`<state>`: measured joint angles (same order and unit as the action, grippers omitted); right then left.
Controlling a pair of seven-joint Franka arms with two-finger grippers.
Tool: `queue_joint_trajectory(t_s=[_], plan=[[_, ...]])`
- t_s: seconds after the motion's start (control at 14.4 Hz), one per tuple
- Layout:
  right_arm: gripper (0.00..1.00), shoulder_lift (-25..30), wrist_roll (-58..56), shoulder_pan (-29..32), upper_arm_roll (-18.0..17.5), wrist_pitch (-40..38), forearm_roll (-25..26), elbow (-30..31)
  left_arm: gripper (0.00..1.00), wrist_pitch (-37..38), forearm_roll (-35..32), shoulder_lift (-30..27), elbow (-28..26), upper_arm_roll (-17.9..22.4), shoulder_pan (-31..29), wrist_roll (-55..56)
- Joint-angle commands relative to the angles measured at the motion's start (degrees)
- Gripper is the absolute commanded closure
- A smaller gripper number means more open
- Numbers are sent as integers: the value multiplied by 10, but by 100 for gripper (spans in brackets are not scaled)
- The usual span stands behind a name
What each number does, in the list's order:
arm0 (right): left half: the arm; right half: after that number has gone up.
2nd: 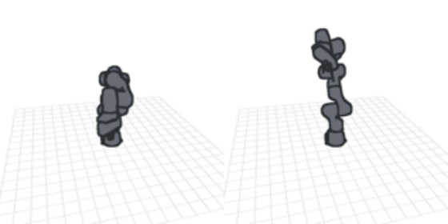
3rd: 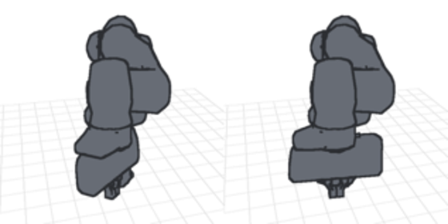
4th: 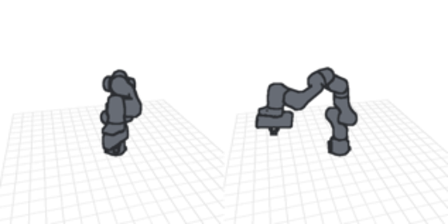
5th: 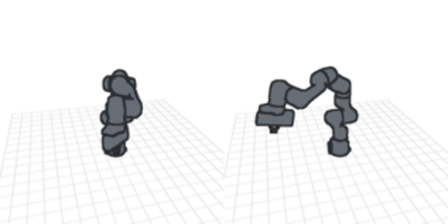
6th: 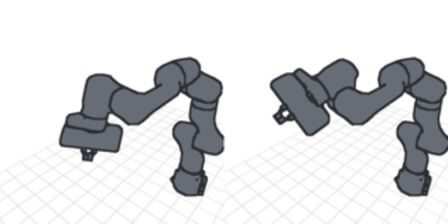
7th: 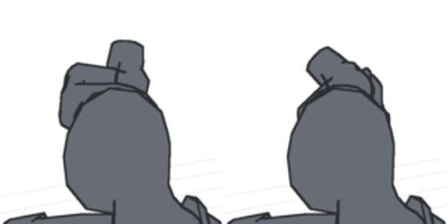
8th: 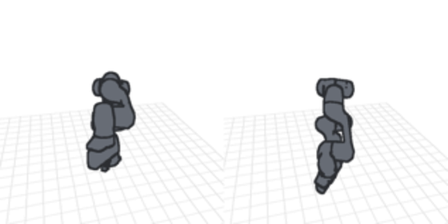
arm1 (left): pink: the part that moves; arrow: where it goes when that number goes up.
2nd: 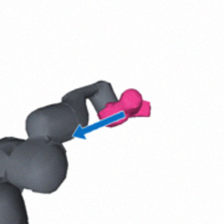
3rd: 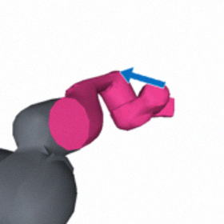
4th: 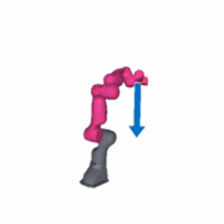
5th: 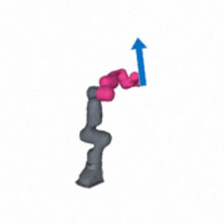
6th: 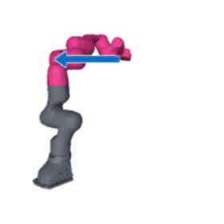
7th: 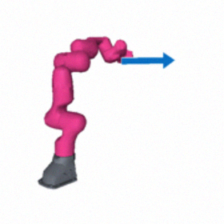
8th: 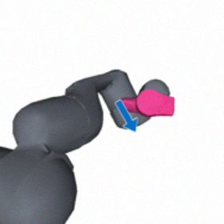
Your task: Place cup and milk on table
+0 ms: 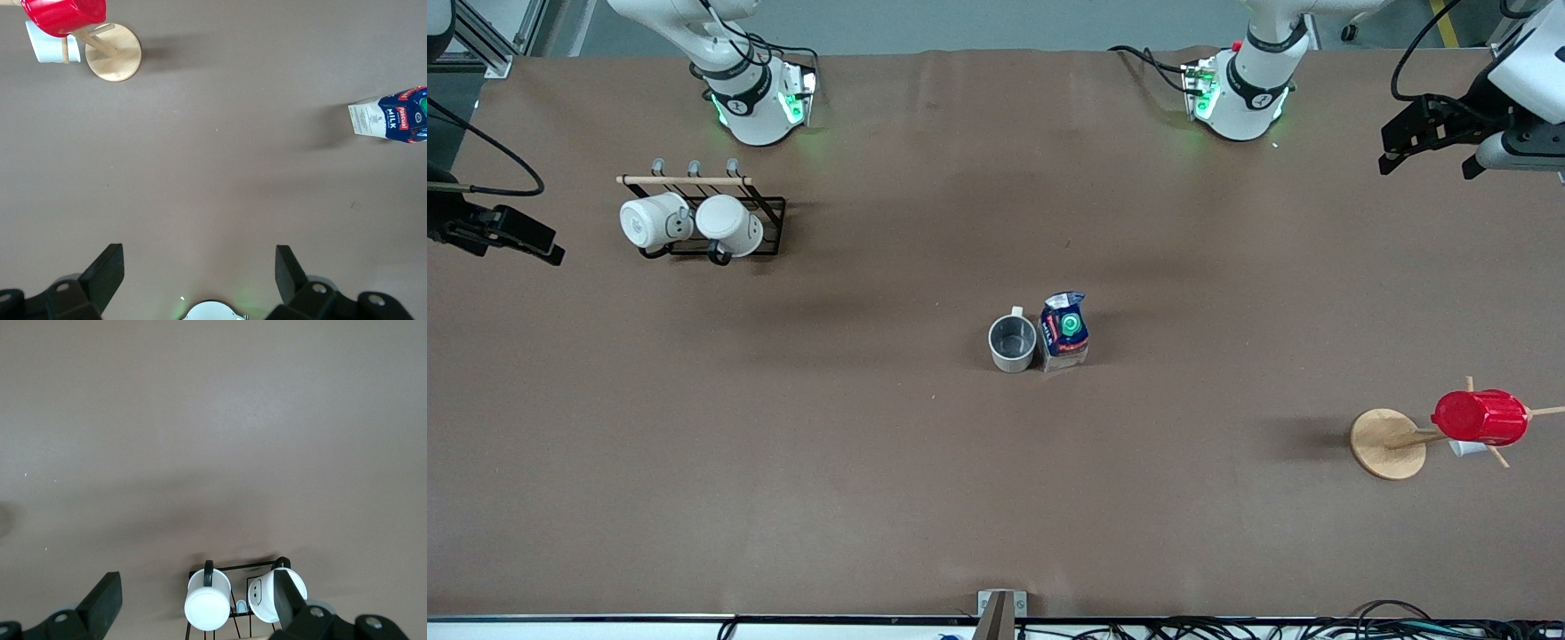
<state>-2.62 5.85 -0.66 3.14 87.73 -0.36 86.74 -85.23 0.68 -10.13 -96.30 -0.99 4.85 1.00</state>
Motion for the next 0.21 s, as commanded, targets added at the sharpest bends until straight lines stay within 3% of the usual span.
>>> queue_joint_trajectory(t_s=[0.0, 0.14], plan=[[0, 2, -5, 2, -1, -6, -10, -4, 0, 11, -2, 9, 18, 5, 3, -5], [0, 2, -5, 2, -1, -6, -10, -4, 0, 11, -2, 12, 18, 5, 4, -4]])
